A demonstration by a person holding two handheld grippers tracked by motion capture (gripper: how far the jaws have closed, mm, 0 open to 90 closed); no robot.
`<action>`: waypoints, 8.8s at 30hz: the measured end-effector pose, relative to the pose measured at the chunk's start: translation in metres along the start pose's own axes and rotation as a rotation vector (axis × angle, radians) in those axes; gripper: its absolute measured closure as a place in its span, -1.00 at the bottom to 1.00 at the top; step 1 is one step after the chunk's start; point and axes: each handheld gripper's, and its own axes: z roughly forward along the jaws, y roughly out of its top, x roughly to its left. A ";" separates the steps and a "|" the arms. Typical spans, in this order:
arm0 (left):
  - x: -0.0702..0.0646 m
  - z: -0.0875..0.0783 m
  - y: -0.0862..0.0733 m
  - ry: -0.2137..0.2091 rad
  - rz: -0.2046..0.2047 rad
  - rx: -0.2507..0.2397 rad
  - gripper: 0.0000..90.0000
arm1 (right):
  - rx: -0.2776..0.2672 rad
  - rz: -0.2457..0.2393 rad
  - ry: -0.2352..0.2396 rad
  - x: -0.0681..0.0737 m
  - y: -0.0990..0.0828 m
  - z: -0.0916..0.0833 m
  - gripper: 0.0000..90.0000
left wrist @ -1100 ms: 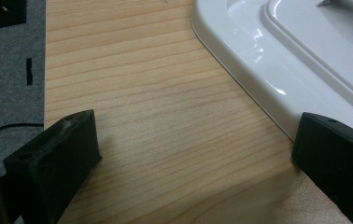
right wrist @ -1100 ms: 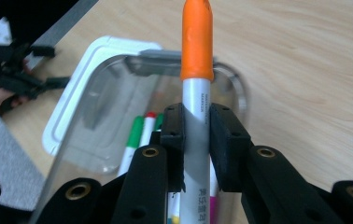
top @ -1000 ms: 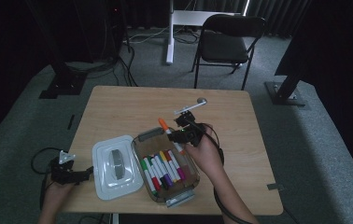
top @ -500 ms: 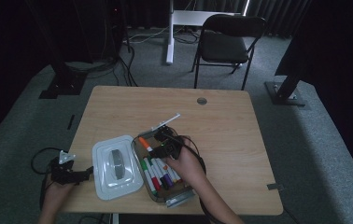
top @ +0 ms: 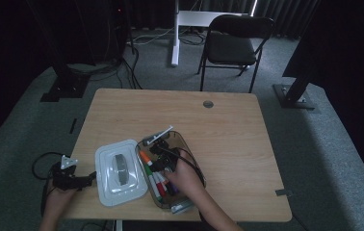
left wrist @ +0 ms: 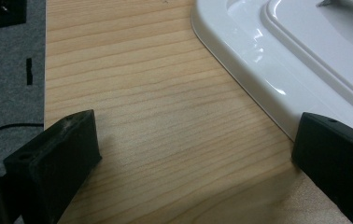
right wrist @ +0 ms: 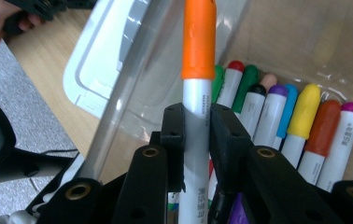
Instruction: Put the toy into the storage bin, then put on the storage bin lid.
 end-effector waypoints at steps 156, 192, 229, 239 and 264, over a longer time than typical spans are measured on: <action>-0.007 -0.029 -0.004 -0.020 -0.091 0.005 -0.96 | -0.379 0.009 -0.313 -0.176 -0.170 0.014 -0.72; -0.112 -0.033 0.037 -0.206 0.040 -0.022 -0.96 | -0.379 0.008 -0.311 -0.176 -0.170 0.014 -0.73; -0.115 0.003 0.042 -0.160 -0.058 0.000 0.35 | -0.411 0.027 -0.244 -0.157 -0.165 0.013 -0.69; -0.100 0.007 0.049 -0.204 -0.111 -0.003 0.54 | -0.393 -0.030 -0.188 -0.146 -0.165 0.018 -0.69; -0.071 -0.020 0.055 -0.377 -0.166 -0.051 0.81 | -0.366 -0.087 -0.121 -0.134 -0.165 0.025 -0.69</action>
